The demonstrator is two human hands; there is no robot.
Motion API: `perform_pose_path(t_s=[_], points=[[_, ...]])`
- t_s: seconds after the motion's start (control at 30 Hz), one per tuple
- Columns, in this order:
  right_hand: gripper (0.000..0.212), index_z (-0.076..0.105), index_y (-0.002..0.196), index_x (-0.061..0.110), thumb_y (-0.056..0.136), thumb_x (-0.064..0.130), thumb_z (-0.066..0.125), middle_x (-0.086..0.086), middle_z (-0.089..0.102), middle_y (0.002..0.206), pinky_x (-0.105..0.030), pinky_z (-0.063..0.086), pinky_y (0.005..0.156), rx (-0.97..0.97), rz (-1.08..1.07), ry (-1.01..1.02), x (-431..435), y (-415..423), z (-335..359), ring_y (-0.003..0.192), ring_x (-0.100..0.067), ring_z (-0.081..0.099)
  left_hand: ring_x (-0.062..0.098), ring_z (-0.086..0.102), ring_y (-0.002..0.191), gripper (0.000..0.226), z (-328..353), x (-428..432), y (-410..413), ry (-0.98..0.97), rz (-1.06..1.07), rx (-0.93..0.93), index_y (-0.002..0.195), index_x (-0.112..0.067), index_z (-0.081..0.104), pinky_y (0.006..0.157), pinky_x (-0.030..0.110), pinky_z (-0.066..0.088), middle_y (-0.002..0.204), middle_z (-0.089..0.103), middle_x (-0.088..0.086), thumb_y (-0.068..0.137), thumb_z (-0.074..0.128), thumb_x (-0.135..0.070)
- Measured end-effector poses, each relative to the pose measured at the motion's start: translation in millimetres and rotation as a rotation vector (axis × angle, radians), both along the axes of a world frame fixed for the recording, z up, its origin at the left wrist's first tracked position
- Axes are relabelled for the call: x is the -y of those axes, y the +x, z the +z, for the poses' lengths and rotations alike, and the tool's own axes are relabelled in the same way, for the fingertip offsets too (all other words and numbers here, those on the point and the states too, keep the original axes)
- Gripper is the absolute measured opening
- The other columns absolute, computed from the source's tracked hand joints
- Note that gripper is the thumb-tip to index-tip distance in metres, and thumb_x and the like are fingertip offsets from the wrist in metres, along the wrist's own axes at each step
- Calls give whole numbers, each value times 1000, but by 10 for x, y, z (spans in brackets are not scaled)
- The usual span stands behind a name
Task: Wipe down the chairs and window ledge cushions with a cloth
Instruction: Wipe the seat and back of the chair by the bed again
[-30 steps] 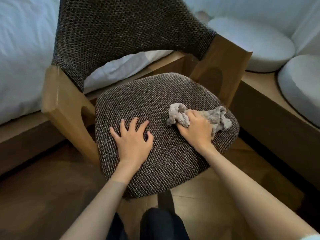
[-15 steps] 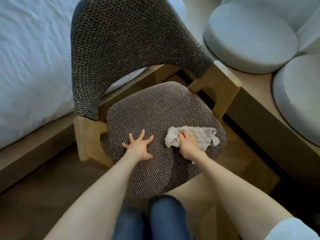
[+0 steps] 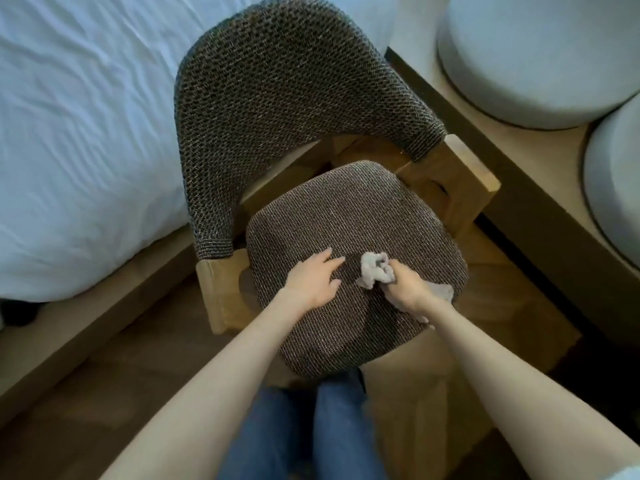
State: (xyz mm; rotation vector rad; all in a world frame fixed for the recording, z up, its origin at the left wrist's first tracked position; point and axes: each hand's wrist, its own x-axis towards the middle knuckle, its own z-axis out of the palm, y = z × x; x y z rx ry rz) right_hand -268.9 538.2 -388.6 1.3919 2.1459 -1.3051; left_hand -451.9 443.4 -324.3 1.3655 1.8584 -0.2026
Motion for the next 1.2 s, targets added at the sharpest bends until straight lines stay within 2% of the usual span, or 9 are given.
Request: perform_pose_path(t_s=[0.07, 0.17, 0.3, 0.47, 0.6, 0.77, 0.97, 1.13, 1.2], points=[[17, 45, 103, 24, 91, 19, 55, 8, 58, 92, -29, 38, 61, -96, -220, -29, 48, 41, 281, 82, -15, 56, 18, 28, 141, 50, 337, -29, -43, 212, 10, -14, 147, -27, 32, 114, 38, 30, 154, 30, 0, 99, 43, -32], [28, 39, 107, 29, 89, 32, 62, 12, 58, 92, -26, 40, 58, -223, -493, -78, 153, -7, 631, 81, -7, 56, 17, 42, 130, 41, 780, -28, -234, 444, -3, -22, 138, -25, 47, 105, 34, 38, 138, 51, -3, 97, 46, -28], [36, 45, 110, 26, 85, 36, 69, 6, 59, 101, -35, 52, 78, -353, -696, -187, 290, -268, 956, 94, -11, 60, 19, 52, 118, 33, 1075, 48, -673, 524, -100, 2, 128, -19, 58, 100, 33, 41, 124, 62, 0, 96, 49, -23], [22, 55, 95, 23, 83, 35, 69, 3, 62, 91, -34, 48, 75, -411, -857, -174, 616, -755, 1252, 85, -14, 60, 19, 53, 116, 33, 1041, 142, -1417, 442, -381, 27, 128, -20, 59, 100, 32, 40, 123, 62, -1, 98, 47, -25], [17, 59, 93, 25, 84, 36, 68, 7, 64, 91, -31, 46, 73, -330, -1019, -26, 1152, -1252, 1458, 85, -10, 60, 17, 55, 115, 31, 975, 238, -1989, 439, -539, 169, 126, -18, 61, 100, 30, 42, 122, 63, -1, 96, 50, -23], [18, 62, 97, 29, 84, 40, 69, 15, 65, 91, -20, 41, 62, -309, -1272, 119, 1883, -1812, 1723, 83, 2, 59, 18, 52, 121, 35, 985, 389, -2332, 374, -776, 278, 131, -20, 56, 108, 43, 35, 128, 60, -1, 97, 49, -27], [15, 58, 95, 26, 85, 33, 66, 11, 65, 90, -30, 47, 72, -289, -1510, 243, 2583, -2137, 1695, 88, -8, 61, 18, 50, 122, 41, 838, 670, -2421, 375, -953, 321, 137, -22, 49, 111, 48, 31, 133, 55, 1, 97, 49, -32], [26, 50, 105, 34, 86, 34, 67, 20, 60, 94, -24, 45, 69, -306, -1639, 418, 2936, -2228, 1253, 87, 1, 58, 23, 29, 139, 45, 380, 877, -2394, 487, -1024, 250, 142, -32, 41, 116, 50, 3, 139, 47, 0, 99, 39, -42], [27, 49, 105, 38, 86, 35, 68, 20, 61, 95, -27, 50, 75, -341, -1645, 479, 3012, -2240, 1014, 89, -1, 60, 21, 38, 131, 44, 162, 952, -2371, 580, -1061, 231, 144, -38, 35, 116, 48, -1, 131, 49, -2, 101, 34, -39]])
